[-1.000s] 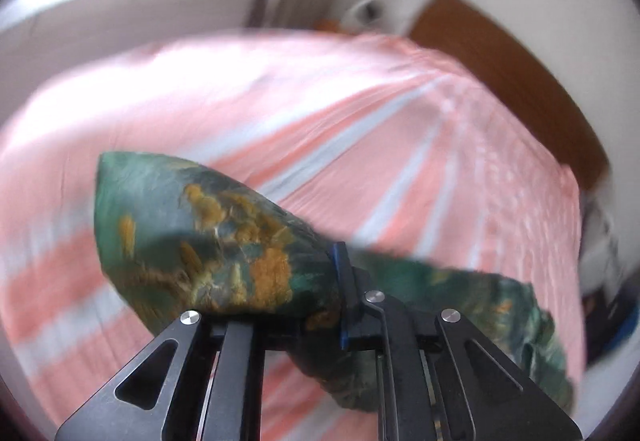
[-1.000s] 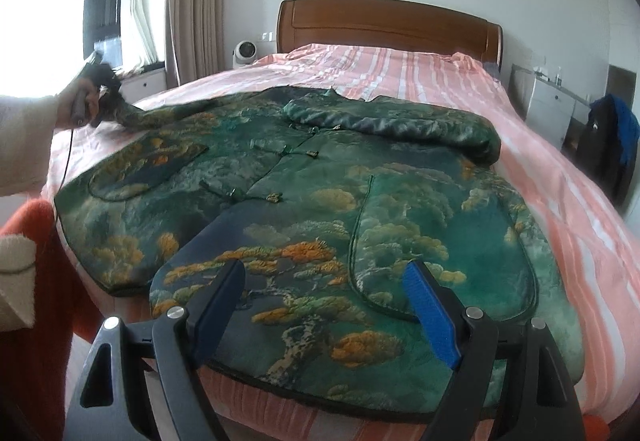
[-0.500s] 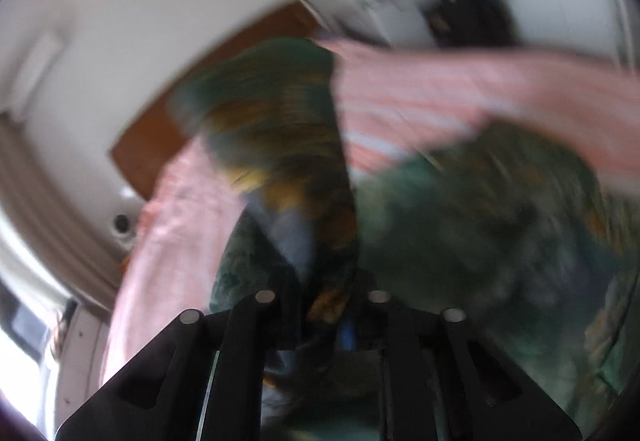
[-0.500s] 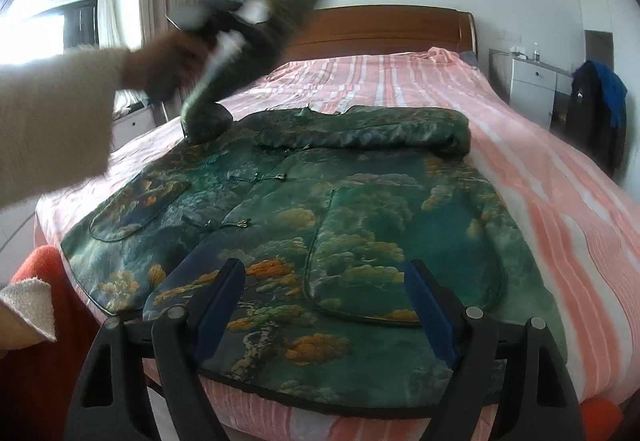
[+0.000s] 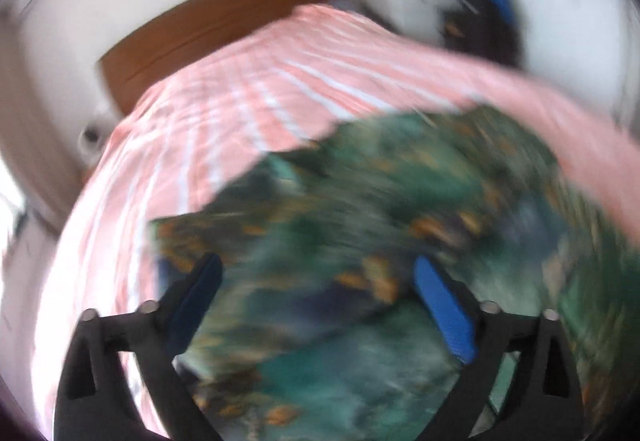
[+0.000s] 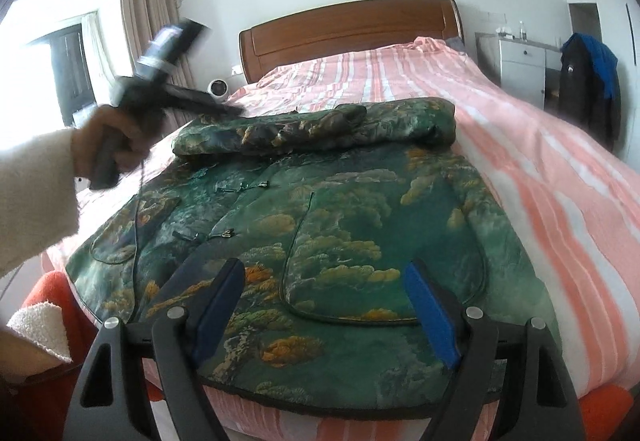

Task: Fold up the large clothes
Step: 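Grasp the other sleeve with the left tool and fold it across the body, then release the folded sleeve and lift the left tool away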

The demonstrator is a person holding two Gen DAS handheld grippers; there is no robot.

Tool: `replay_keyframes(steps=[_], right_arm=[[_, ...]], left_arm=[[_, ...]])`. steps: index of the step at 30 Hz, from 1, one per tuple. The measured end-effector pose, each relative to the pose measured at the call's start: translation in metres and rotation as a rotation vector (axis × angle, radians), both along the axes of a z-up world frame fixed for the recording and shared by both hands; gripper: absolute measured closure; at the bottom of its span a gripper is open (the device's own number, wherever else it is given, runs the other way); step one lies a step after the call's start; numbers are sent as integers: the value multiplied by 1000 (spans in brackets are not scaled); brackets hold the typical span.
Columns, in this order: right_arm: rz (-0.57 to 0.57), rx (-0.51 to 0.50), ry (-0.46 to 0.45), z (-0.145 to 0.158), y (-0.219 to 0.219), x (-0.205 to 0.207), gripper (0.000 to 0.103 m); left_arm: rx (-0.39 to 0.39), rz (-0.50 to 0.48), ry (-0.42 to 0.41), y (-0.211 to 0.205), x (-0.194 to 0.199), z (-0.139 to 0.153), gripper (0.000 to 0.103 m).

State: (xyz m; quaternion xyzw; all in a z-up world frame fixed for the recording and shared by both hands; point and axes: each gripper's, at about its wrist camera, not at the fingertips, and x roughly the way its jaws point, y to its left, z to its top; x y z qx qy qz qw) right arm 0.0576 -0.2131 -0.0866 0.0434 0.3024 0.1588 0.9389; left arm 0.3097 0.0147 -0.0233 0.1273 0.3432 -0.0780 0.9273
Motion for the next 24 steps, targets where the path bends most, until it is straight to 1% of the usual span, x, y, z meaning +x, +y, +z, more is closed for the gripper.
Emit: replay_keyframes(steps=[1,2,3,4,5,6,7,8,9,10,11,12,15,17,19,20,21,23,24], right_arm=[[2,-3,4,-1,1,1,22],[5,-7,6,-2,2,1,22],[6,-9,8,-2,2,2,22],[8,-12,10,-3,2,2,22],[10,-16,12,-3,4,2,22],[10,-21,12,-4,5,2,22],[9,-24,12,-4,5,1,22],[8,-27,9,-3,5,0,22],[6,-29,7,-3,5,-1,22],[2,-30,4,-3,4,-2,22],[0,-31,3,-2,4,-3,22],[-1,-30,3,-3,3,-3,22],[1,-21,12,-4,3,2,22],[9,-13,23,-5,4,4,22],[18,-20,20,-5,7,2,22],[23,-29,14,-5,8,1,22],[24,-32,11,-5,9,0,22],[25,-34,8,-4,10,0,22],[24,-34,10,-5,10,0,22]], left_arm=[[-37,47,10,18,10,0,4],[-45,110,32,37,23,-9,4],[-9,174,55,51,36,-22,4],[88,270,93,65,56,-43,9],[205,383,159,82,78,-70,12],[254,458,218,99,91,-90,12],[249,530,254,116,100,-102,14],[225,608,249,132,101,-102,14],[192,654,236,142,99,-98,14],[126,667,226,148,94,-90,14],[88,654,224,150,88,-83,14],[75,637,218,147,83,-77,14],[62,569,158,128,67,-58,11],[-1,491,119,111,54,-45,7],[-63,385,116,88,51,-41,7],[-68,342,119,75,61,-41,7],[-64,280,120,51,62,-42,7],[-39,190,106,12,62,-42,5],[-16,147,96,-9,64,-46,3]])
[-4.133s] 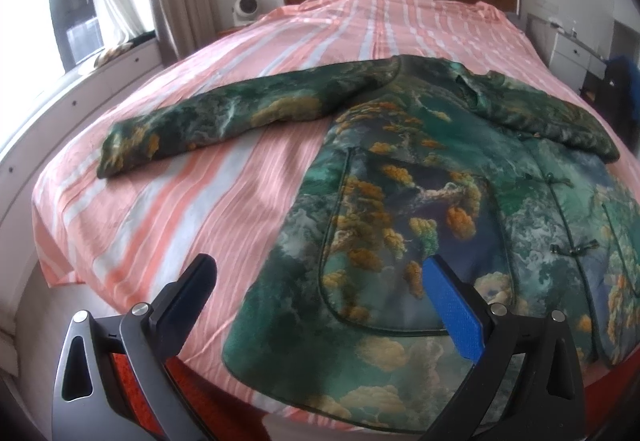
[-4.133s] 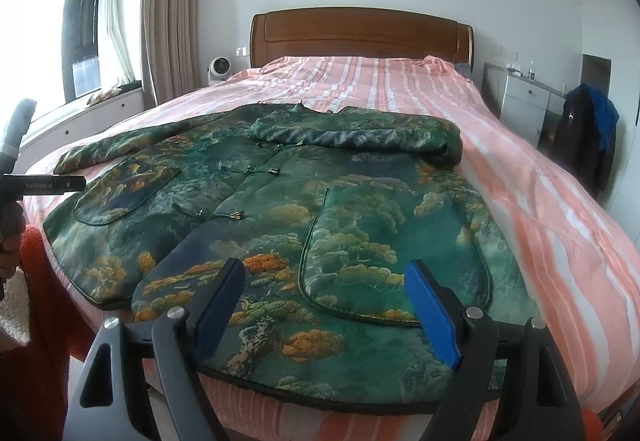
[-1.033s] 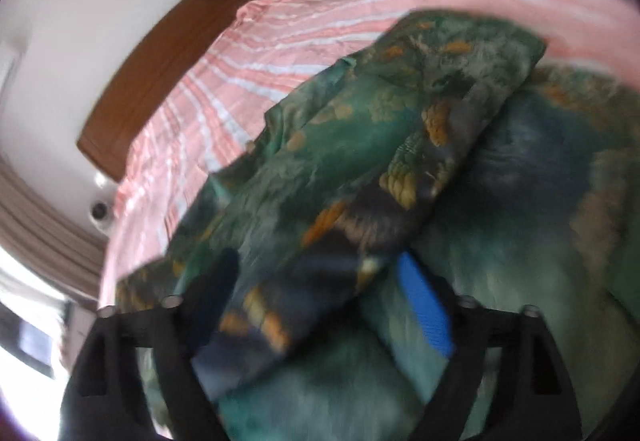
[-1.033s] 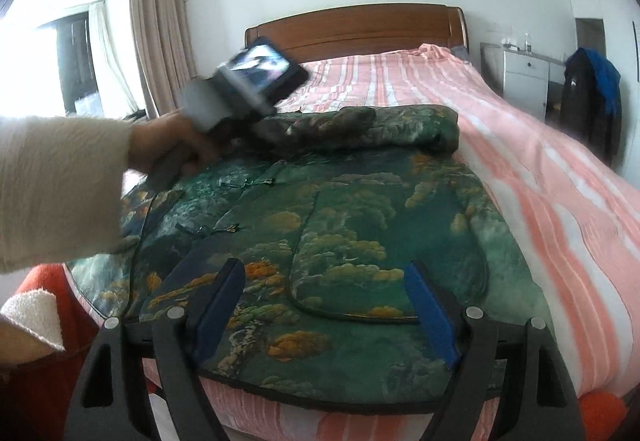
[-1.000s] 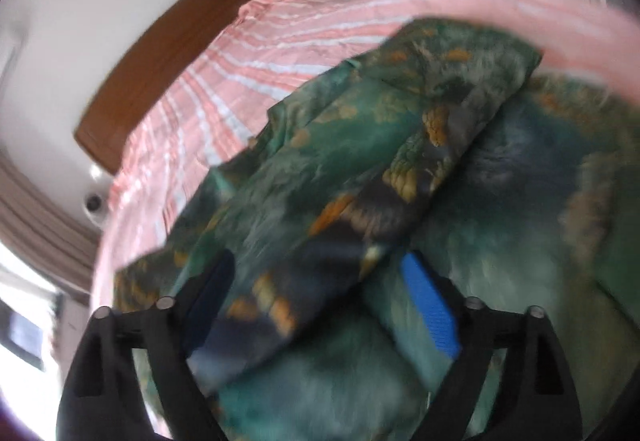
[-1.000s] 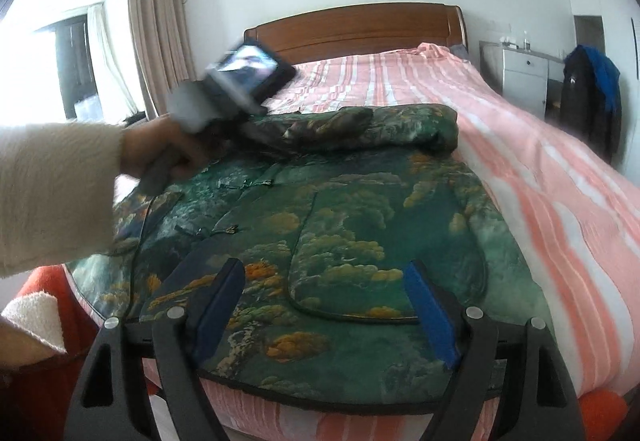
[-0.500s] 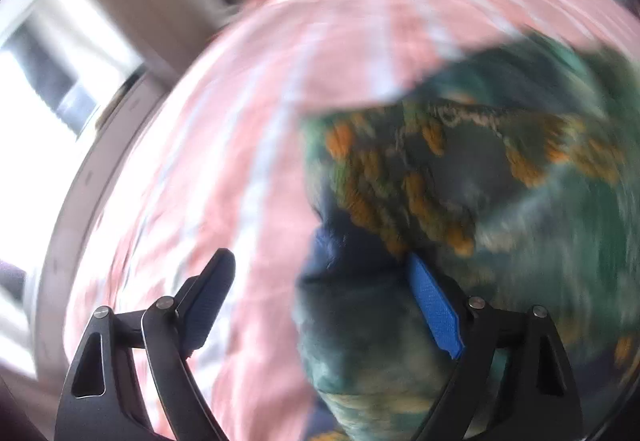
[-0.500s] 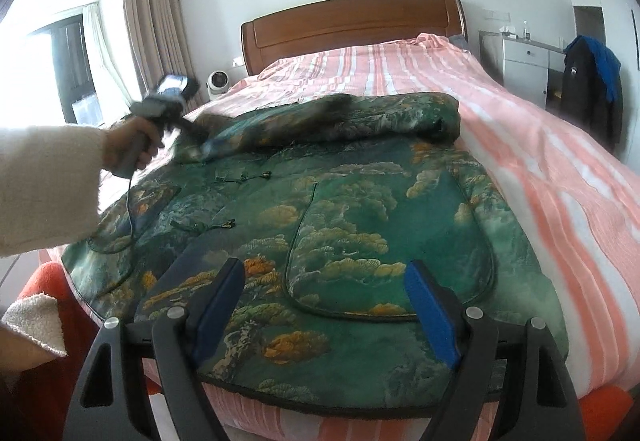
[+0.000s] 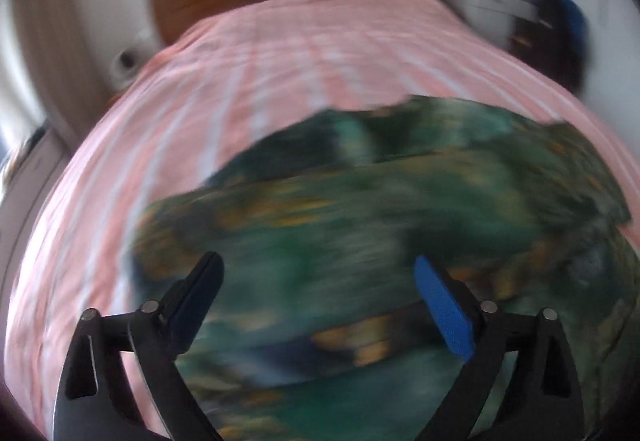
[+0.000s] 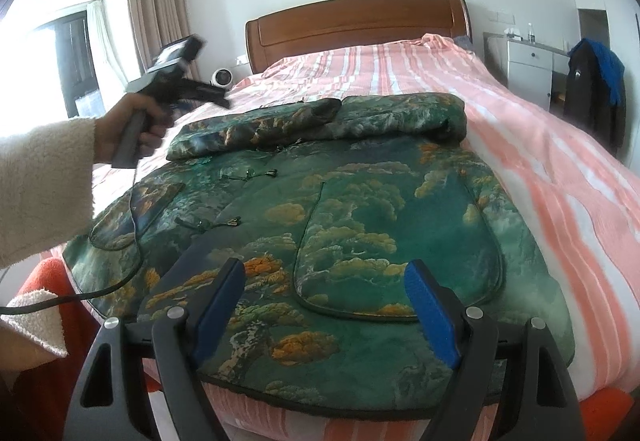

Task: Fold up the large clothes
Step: 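Release the folded sleeve and lift the left tool away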

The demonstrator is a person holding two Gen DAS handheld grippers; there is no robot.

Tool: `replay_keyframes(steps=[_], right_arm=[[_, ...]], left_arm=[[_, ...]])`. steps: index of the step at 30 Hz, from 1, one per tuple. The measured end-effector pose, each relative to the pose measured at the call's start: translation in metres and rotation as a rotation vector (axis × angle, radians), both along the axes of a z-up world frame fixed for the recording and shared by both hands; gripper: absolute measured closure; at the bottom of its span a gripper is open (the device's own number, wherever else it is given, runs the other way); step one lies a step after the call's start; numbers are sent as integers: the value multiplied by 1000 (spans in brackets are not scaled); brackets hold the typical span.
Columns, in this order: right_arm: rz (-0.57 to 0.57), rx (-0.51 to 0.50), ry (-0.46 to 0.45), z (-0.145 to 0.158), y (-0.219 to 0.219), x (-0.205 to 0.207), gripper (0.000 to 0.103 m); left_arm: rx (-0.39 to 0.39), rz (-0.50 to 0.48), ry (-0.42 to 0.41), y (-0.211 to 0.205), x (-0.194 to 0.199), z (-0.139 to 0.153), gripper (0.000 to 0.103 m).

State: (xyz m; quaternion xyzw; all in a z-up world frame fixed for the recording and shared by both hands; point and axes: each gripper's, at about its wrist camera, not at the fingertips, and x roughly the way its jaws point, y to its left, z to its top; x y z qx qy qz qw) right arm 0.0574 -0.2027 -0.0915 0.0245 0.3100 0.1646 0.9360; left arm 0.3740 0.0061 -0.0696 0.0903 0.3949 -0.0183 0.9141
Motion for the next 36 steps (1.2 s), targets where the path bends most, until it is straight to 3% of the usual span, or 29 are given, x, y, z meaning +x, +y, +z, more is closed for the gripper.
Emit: replay_keyframes(steps=[2,5,8,12,16,18,20,22,24,26,27,28,29,31,32,34,36], right_arm=[[-3,-1,5,-1,0,0,22],[2,-4,13,-3,0,2,22],[1,-5,28,-5,-1,3,22],[-10,5,0,1,-4,0,22],[-10,20,-4,3,-6,1,22],[-6,23,-10,4,-6,0,22],[-4,23,-21,6,-6,-2,22],[-4,22,-32,8,-5,-3,22],[-3,25,-41,9,-6,-4,22],[-3,32,-40,9,-6,-3,21],[-2,35,-39,9,-6,-3,21],[-1,39,-35,9,-6,-2,21],[0,42,-34,9,-7,-2,21],[-1,43,-36,9,-7,-2,21],[-2,39,-40,10,-7,-3,21],[-5,32,-47,10,-5,-3,21],[-8,25,-55,11,-4,-5,21]], left_arm=[[54,-42,4,-27,9,-14,2],[142,-6,61,-44,23,-38,1],[93,51,37,-30,17,-29,1],[43,135,-46,6,-12,4,1],[47,322,-156,69,-58,46,1],[115,503,-228,112,-90,72,1],[157,624,-291,149,-114,97,1],[242,762,-379,190,-149,129,1],[399,873,-499,221,-188,168,1],[615,903,-628,236,-220,198,0],[764,889,-670,240,-234,208,0],[842,870,-669,241,-238,210,0],[950,817,-611,243,-241,208,0],[1010,708,-450,244,-242,190,0],[969,652,-365,243,-244,177,0],[737,538,-226,236,-250,145,0],[425,442,-140,221,-258,106,0]])
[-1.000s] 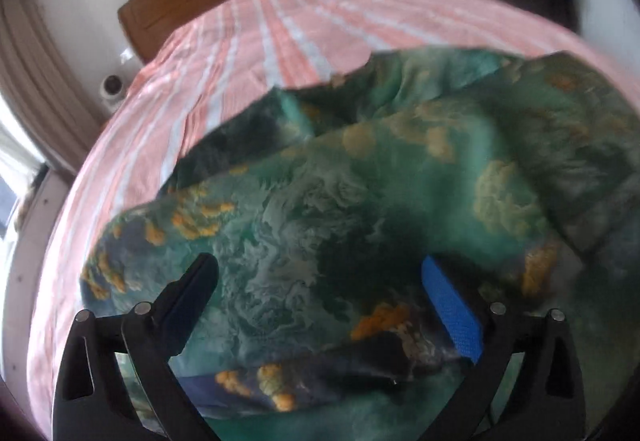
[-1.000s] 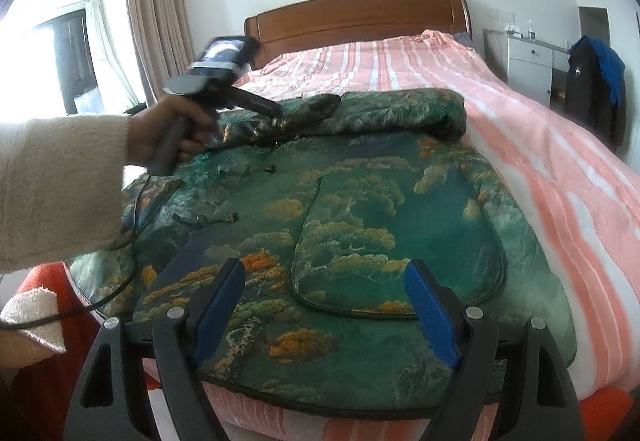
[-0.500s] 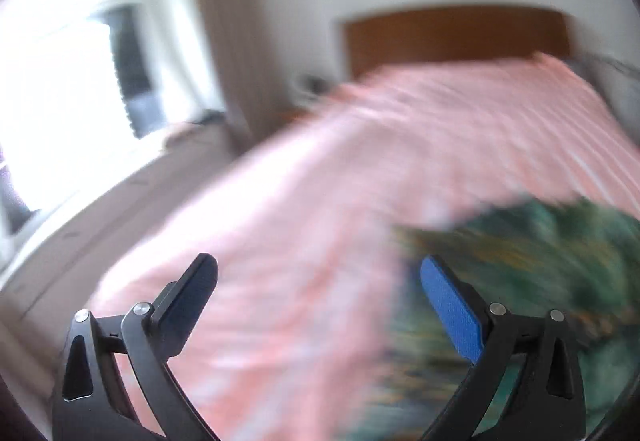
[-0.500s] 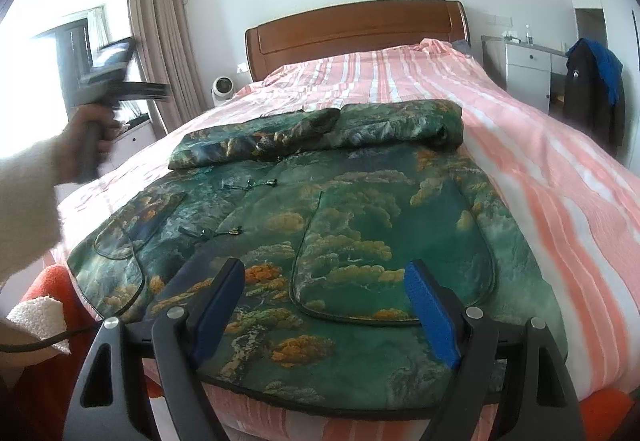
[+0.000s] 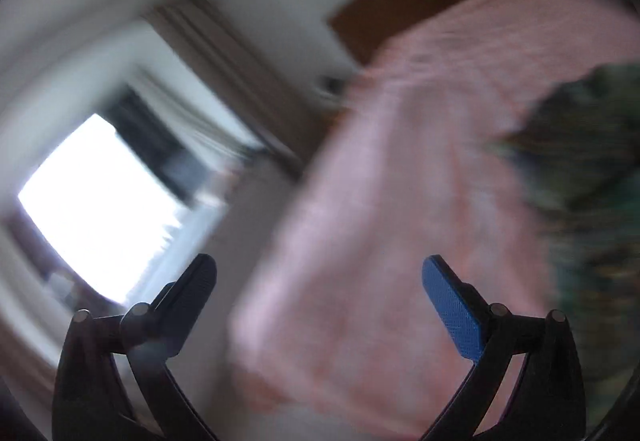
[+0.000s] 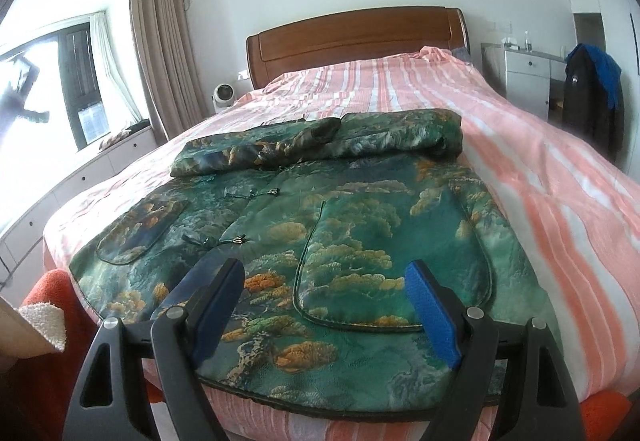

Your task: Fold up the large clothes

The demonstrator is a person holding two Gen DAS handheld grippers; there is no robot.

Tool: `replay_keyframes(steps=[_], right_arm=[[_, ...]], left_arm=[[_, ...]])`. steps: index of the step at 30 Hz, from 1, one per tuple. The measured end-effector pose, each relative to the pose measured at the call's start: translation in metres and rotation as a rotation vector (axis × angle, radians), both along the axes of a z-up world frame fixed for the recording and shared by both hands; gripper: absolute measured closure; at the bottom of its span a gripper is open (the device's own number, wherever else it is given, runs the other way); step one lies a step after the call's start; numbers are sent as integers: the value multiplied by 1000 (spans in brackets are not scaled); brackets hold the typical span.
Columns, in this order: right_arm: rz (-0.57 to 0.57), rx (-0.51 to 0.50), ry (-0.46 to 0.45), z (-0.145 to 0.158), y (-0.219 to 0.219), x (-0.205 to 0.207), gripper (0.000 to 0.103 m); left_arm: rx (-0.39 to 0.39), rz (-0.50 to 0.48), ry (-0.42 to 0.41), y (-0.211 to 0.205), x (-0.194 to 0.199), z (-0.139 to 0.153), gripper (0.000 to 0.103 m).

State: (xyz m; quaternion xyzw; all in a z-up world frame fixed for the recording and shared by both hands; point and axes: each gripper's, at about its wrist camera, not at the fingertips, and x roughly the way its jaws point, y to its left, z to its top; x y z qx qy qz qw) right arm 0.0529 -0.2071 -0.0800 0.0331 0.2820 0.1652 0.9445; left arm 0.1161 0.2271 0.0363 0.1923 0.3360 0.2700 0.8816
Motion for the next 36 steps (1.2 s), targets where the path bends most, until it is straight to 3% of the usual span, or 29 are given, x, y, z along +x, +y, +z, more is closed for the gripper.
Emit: replay_keyframes(steps=[2,4,9,11,24,36], right_arm=[[-7,-14,-15,2,1,-3,21],[-20,-36,-31,3,2,-7,21],[-65,-84,-38,2,2,-12,21],[-81,-101,-30,0,4,-11,21],[-1,-191,-24,-12,38,-12,21],[-32,-154,-7,-12,26,-5,21]], left_arm=[[-207,-75,11,-21,-4,-37,0],[-337,-146,-7,-52,-7,-70,0],[-587,-232,-89,-100,-9,-103,1],[-633,-226,-106,-102,-9,-107,1],[-623,-147,-122,-79,-32,-120,1],[-575,-136,-105,-88,-31,-125,1]])
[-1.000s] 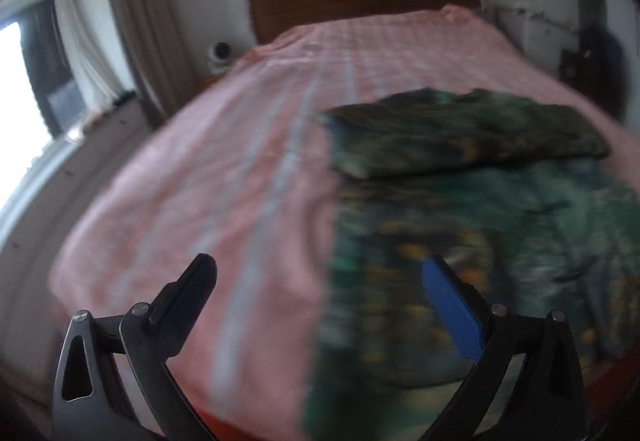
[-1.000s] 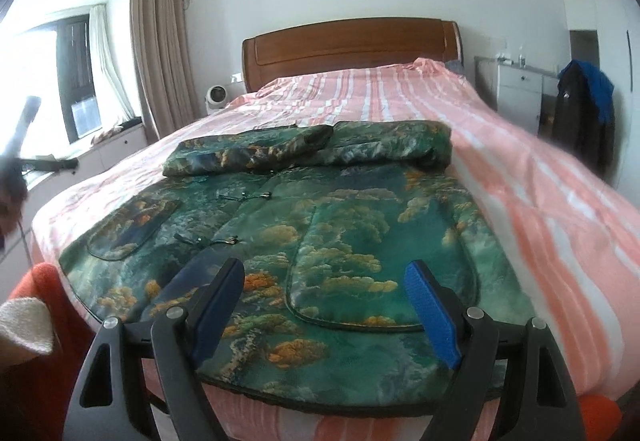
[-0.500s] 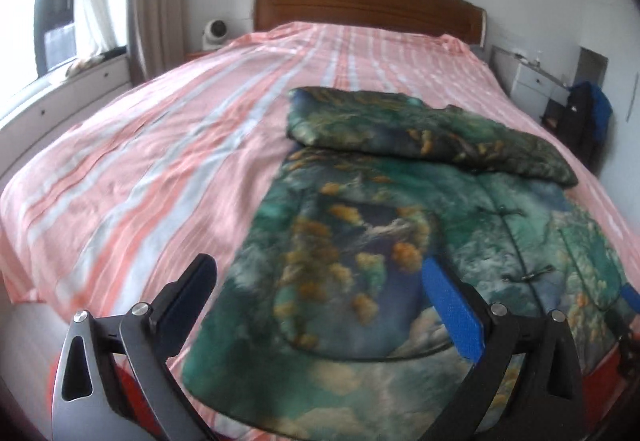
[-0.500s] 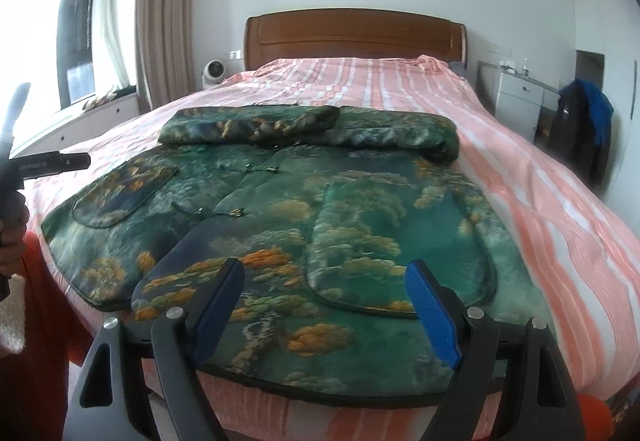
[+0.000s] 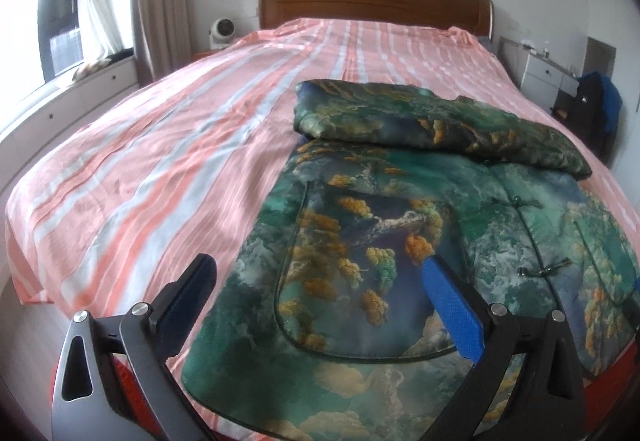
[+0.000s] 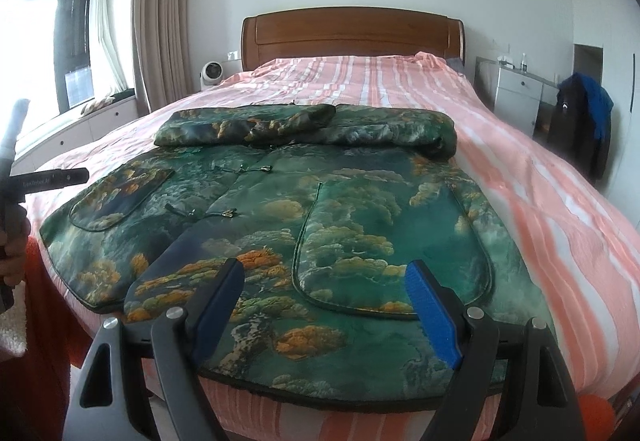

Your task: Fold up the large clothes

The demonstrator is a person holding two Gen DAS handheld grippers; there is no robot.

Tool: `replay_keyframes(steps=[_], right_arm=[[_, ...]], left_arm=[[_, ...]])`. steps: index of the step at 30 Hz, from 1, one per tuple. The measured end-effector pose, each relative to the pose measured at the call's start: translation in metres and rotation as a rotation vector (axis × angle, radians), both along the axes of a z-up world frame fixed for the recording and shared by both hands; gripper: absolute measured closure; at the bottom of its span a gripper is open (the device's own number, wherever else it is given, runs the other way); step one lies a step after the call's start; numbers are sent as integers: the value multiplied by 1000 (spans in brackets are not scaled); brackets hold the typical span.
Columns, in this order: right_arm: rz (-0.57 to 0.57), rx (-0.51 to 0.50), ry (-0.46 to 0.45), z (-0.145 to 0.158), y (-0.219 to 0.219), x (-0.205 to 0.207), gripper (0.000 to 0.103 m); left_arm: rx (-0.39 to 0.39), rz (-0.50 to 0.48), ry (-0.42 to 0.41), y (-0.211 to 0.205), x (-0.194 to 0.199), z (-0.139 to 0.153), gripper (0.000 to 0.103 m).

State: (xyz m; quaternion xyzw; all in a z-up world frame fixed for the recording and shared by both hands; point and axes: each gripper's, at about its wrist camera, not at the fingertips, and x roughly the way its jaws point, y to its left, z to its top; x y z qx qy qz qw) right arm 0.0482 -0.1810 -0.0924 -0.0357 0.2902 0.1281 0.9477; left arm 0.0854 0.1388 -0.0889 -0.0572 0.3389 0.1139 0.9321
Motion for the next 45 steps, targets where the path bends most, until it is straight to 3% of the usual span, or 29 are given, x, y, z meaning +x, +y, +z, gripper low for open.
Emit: replay_keyframes(steps=[45], right_arm=[[26,-17,22,-8,9,5,21]], left_arm=[[10,91,33,18,1,-7,1]])
